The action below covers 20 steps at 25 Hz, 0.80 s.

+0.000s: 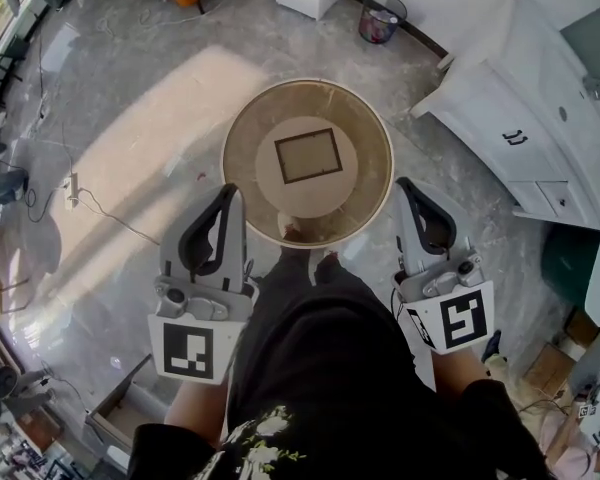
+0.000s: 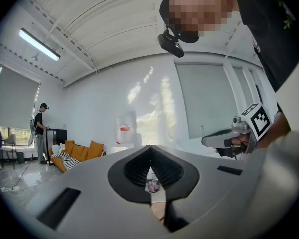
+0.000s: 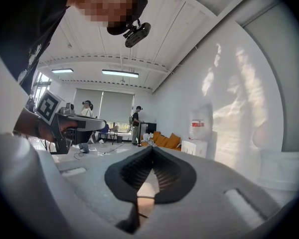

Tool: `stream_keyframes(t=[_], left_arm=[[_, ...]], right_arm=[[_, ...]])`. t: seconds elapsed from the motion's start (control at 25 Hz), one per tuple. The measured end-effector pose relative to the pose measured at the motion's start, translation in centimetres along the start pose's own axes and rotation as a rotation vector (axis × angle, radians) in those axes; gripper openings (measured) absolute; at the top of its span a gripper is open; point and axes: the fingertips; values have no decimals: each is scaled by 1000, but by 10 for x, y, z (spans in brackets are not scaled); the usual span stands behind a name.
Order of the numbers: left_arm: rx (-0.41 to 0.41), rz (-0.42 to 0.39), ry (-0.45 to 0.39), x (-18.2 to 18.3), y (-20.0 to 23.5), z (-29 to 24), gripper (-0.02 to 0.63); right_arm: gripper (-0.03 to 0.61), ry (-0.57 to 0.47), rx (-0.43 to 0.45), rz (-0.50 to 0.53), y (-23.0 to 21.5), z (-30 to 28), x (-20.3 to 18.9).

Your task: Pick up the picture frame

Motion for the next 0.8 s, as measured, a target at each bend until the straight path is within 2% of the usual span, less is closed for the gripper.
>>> stream_keyframes(t=[0.2,0.32,0.48,0.68,0.8], left_arm=[[-39,23,-22,-4,41,-15,9],[-93,47,-48,-14,58,-32,9],[-138,79,-20,-39,64,-62,9],[-117,91,33,-68,66,-95,9],[-75,132,83,-94,80,-104,9]], right_arm=[[-5,9,-30,20,9,-40,9],[-5,36,-43,24,10,-66,2],[-5,70,-61,16,5,-90,-13],[-5,120,-46,-22,-24,-109,-51],[-5,118,-14,8,-28,-130,-68]])
Point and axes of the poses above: the fingertips, and each gripper's own axes: z backward along the fingers, y to its left, x out of its top, and after that the axes turned 2 degrees about y, right-handed
